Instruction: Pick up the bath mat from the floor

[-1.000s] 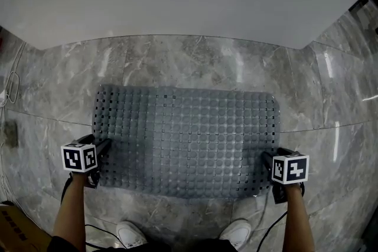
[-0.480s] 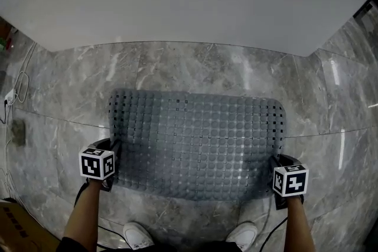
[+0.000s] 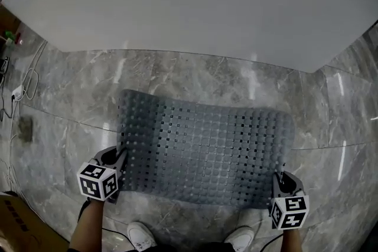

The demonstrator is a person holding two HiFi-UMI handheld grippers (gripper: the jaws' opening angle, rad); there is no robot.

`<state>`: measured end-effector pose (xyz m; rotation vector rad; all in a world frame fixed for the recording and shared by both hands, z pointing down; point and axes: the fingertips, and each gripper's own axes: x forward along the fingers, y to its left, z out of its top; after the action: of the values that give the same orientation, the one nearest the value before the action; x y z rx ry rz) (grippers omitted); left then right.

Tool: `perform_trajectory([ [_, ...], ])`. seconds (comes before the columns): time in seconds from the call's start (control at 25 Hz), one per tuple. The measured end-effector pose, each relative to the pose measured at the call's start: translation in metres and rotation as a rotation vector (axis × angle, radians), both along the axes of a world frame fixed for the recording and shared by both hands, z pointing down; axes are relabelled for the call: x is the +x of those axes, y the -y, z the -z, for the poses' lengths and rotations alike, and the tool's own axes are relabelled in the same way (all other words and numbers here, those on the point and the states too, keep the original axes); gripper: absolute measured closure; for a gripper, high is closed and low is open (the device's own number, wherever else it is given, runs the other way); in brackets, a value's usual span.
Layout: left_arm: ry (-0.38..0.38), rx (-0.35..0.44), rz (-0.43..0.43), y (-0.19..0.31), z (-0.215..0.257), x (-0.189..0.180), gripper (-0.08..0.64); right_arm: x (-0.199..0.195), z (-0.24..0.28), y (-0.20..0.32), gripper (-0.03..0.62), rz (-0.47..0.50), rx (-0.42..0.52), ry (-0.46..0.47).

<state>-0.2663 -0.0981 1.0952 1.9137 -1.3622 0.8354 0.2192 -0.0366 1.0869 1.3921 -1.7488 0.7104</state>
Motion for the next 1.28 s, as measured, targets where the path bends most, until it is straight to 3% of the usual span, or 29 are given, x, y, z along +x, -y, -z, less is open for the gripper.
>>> perform_trajectory([
  [0.2, -0.021, 0.043, -0.025, 0.007, 0.041, 0.016, 0.508, -0.019, 0.036, 0.013, 0.512, 0.019, 0.060, 0.007],
  [0.48, -0.040, 0.082, -0.009, 0.024, 0.142, 0.046, 0.508, -0.024, 0.147, 0.036, 0.515, 0.032, 0.128, -0.021],
  [1.04, -0.060, 0.252, -0.014, 0.056, 0.454, 0.077, 0.508, -0.015, 0.461, 0.080, 0.515, 0.034, 0.314, -0.030],
  [1.28, -0.074, 0.393, 0.007, 0.079, 0.615, 0.068, 0.508, -0.026, 0.616, 0.107, 0.515, 0.034, 0.454, -0.031],
])
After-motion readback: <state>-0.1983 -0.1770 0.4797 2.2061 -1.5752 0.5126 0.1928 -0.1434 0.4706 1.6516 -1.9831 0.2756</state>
